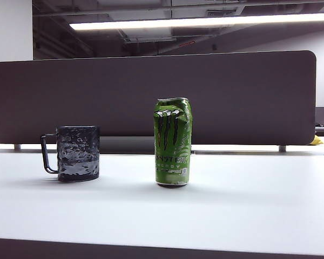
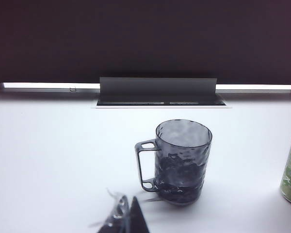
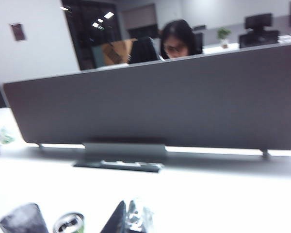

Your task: Pick up the metal can, pour some water into the cup, then place the can back on the table.

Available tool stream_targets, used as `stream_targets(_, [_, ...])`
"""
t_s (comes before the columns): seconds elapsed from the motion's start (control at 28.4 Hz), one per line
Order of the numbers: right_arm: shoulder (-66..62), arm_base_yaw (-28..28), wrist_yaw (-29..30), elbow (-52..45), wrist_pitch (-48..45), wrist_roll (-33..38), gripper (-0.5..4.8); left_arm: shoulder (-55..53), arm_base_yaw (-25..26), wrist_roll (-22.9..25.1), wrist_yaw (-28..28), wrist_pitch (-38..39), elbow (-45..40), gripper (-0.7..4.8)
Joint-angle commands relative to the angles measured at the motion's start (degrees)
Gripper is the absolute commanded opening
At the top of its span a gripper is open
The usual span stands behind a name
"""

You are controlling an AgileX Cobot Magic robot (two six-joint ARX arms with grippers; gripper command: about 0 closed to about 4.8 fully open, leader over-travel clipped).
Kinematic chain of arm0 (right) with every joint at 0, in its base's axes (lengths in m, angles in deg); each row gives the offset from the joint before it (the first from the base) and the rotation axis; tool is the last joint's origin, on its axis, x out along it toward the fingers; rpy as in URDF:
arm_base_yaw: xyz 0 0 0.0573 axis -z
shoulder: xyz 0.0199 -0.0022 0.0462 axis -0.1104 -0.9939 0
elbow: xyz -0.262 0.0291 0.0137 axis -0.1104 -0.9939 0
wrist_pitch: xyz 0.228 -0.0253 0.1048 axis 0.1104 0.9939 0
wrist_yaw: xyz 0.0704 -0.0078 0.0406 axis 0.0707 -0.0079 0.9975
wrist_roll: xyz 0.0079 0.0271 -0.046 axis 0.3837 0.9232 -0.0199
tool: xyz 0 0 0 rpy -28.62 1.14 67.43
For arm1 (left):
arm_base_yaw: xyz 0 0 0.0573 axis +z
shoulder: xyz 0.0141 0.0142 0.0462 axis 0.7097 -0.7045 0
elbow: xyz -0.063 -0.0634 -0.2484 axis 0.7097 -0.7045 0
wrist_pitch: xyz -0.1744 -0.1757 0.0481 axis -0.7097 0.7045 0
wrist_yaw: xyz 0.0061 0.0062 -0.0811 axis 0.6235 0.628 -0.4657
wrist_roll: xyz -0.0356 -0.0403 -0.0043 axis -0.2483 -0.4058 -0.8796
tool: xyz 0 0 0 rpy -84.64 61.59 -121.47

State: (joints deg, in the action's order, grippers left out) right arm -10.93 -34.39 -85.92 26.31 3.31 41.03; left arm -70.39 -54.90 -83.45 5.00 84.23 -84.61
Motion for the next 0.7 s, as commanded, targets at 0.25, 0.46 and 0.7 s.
stream_targets(0.25, [7.8, 0.0, -4.6, -3.4, 6.0, -1.5, -0.08, 0.0, 4.5, -0.2, 0.0, -0.7, 0.1, -0.05])
stream_targets(0.46, [12.1, 0.0, -4.6, -8.5, 5.7, -1.4, -0.08, 0.0, 4.4, -0.2, 0.0, -0.7, 0.1, -0.05])
stream_targets(0.7, [13.2, 0.0, -4.6, -9.5, 9.7, -1.2, 0.24, 0.0, 4.4, -0.2, 0.0, -0.7, 0.1, -0.05])
